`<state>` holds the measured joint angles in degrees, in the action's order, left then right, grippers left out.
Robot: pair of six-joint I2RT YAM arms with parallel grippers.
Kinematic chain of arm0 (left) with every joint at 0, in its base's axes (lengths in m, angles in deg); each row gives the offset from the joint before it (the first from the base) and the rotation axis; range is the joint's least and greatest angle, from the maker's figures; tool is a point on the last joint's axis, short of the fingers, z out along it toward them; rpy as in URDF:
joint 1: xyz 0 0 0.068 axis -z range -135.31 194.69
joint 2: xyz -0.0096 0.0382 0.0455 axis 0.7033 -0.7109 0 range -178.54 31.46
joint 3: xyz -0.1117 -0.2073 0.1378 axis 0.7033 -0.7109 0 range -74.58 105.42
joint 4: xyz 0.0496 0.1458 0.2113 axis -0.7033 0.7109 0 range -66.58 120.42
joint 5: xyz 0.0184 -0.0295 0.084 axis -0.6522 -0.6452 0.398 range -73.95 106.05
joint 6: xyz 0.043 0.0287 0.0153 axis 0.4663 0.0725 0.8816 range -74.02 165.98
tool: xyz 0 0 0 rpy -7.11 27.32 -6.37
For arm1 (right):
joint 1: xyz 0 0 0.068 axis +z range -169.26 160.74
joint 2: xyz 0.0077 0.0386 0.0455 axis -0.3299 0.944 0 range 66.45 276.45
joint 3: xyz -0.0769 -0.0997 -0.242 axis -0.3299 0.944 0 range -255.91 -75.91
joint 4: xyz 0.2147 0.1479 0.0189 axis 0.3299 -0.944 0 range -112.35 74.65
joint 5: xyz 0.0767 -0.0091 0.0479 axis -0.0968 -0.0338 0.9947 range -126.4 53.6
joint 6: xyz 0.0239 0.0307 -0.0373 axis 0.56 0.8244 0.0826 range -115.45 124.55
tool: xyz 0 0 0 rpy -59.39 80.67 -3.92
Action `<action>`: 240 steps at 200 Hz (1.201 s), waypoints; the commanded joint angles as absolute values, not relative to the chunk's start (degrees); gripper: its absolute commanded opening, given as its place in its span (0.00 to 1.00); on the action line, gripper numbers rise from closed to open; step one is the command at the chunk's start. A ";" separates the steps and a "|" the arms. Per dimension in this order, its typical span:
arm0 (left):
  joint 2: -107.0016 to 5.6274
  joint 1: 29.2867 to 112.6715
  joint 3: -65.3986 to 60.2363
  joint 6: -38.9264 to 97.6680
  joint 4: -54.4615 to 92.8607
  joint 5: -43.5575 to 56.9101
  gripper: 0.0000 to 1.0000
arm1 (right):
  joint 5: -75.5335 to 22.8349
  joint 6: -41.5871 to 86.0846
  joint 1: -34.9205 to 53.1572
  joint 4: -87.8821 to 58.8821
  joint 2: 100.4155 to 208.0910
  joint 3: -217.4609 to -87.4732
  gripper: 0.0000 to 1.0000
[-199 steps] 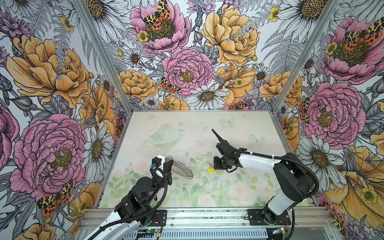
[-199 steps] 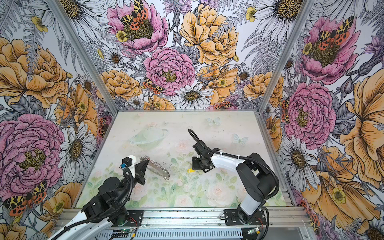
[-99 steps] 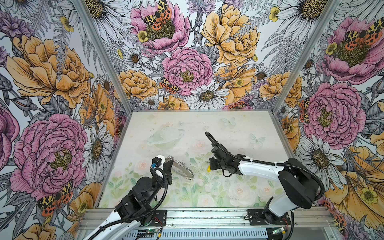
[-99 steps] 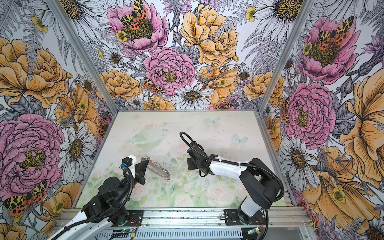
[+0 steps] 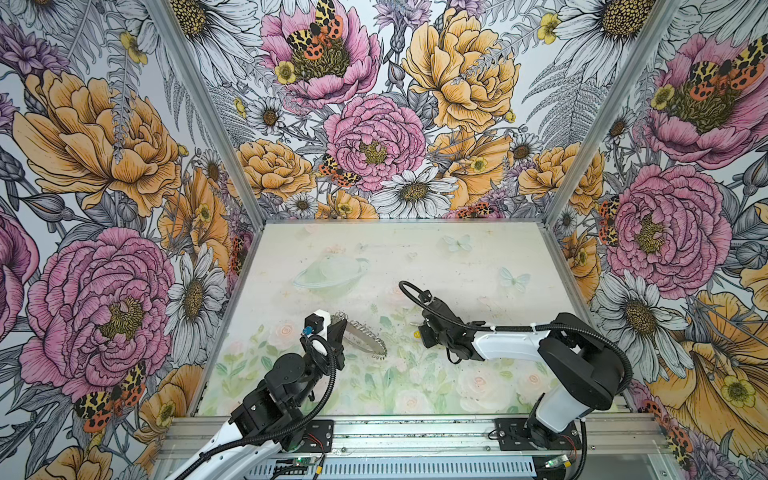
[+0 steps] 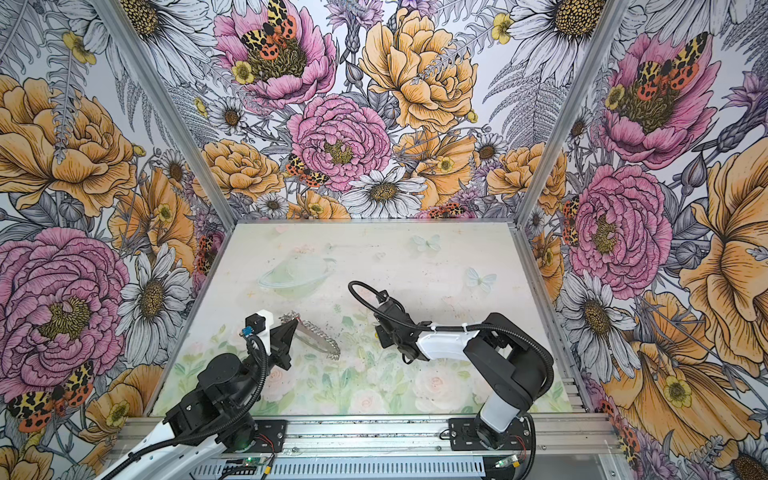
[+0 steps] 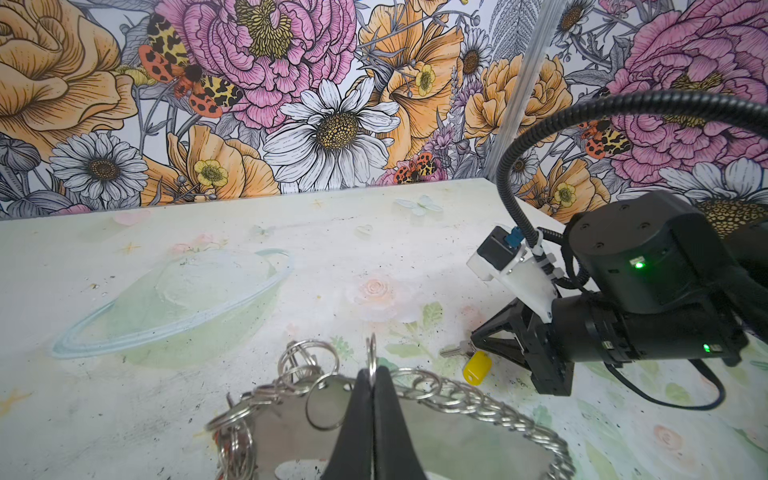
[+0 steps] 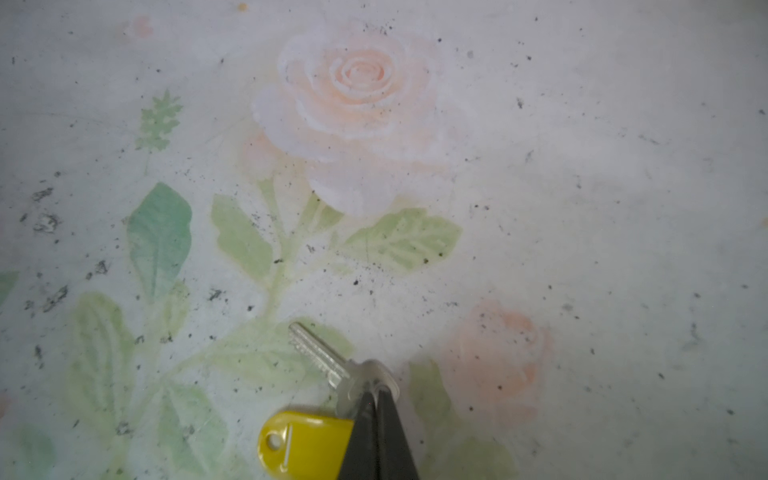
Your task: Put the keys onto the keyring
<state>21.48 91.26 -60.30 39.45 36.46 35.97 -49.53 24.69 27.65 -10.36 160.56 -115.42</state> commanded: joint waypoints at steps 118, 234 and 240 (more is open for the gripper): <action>19.95 90.39 -60.52 40.26 31.57 35.48 0.00 | -42.68 29.11 26.97 -20.85 152.11 -114.06 0.19; 19.85 90.31 -60.51 40.29 31.55 35.21 0.00 | -26.95 34.02 18.99 -39.75 158.02 -128.59 0.28; 19.85 90.30 -60.46 40.26 31.51 35.21 0.00 | -26.83 34.00 18.98 -40.11 158.26 -128.85 0.28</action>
<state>19.71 90.88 -60.32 39.47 34.91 35.97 -29.40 33.06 18.80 -35.88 156.99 -126.55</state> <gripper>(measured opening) 0.050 0.277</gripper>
